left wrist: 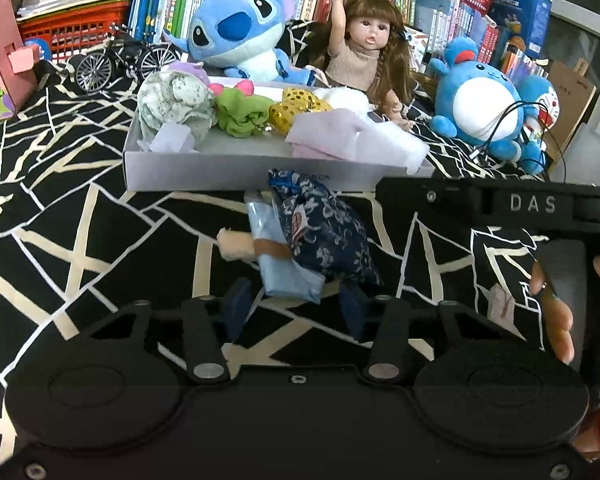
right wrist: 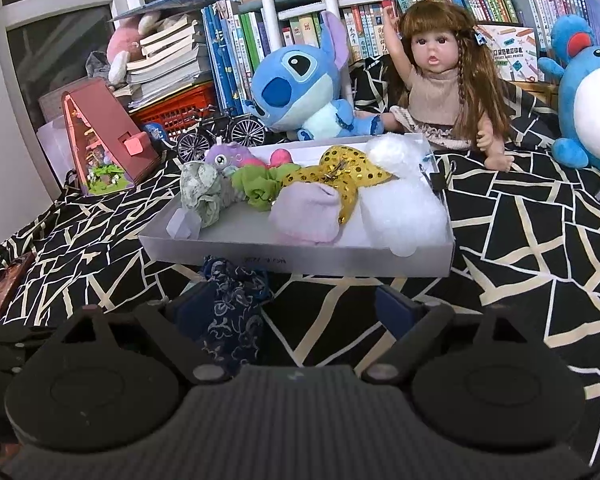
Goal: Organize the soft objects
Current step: 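Grasp the blue floral drawstring pouch with the right gripper and lift it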
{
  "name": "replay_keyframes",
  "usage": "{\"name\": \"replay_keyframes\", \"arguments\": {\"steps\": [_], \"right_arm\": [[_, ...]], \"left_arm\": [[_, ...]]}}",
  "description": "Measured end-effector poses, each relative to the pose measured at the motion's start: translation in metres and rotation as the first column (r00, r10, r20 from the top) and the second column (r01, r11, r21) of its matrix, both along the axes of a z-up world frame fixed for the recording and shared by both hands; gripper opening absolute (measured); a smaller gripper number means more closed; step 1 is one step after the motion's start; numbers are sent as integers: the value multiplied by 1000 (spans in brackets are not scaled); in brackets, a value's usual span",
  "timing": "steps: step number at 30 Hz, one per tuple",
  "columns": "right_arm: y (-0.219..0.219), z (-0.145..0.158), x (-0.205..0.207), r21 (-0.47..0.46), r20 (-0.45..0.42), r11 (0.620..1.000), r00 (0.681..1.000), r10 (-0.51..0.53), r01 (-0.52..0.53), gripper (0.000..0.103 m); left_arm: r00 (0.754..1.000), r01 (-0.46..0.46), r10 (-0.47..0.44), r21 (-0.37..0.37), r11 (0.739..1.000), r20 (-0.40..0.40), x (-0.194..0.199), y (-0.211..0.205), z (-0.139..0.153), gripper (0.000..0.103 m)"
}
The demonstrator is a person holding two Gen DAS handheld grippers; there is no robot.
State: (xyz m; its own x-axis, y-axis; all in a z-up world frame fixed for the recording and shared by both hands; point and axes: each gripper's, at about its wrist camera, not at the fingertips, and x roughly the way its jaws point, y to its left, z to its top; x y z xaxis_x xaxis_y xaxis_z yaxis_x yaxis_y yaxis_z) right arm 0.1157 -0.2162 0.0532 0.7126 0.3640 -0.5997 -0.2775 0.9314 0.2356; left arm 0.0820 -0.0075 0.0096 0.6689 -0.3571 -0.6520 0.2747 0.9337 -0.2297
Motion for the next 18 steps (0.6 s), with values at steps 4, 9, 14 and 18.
{"name": "replay_keyframes", "arguments": {"steps": [4,9,14,18], "right_arm": [[2,-2,0,13,-11,1000,1000,4,-4,93],[1,-4,3,94,-46,995,999,21,-17,96],[8,-7,11,142,-85,989,995,45,-33,99],[19,-13,22,150,-126,988,990,63,-44,100]], "left_arm": [[1000,-10,10,-5,1000,13,3,-6,-1,41],[1000,-20,20,-12,1000,19,6,-9,-2,41],[999,-35,36,-14,999,27,9,-11,-3,47],[999,-44,44,-19,999,26,12,-12,-3,47]]}}
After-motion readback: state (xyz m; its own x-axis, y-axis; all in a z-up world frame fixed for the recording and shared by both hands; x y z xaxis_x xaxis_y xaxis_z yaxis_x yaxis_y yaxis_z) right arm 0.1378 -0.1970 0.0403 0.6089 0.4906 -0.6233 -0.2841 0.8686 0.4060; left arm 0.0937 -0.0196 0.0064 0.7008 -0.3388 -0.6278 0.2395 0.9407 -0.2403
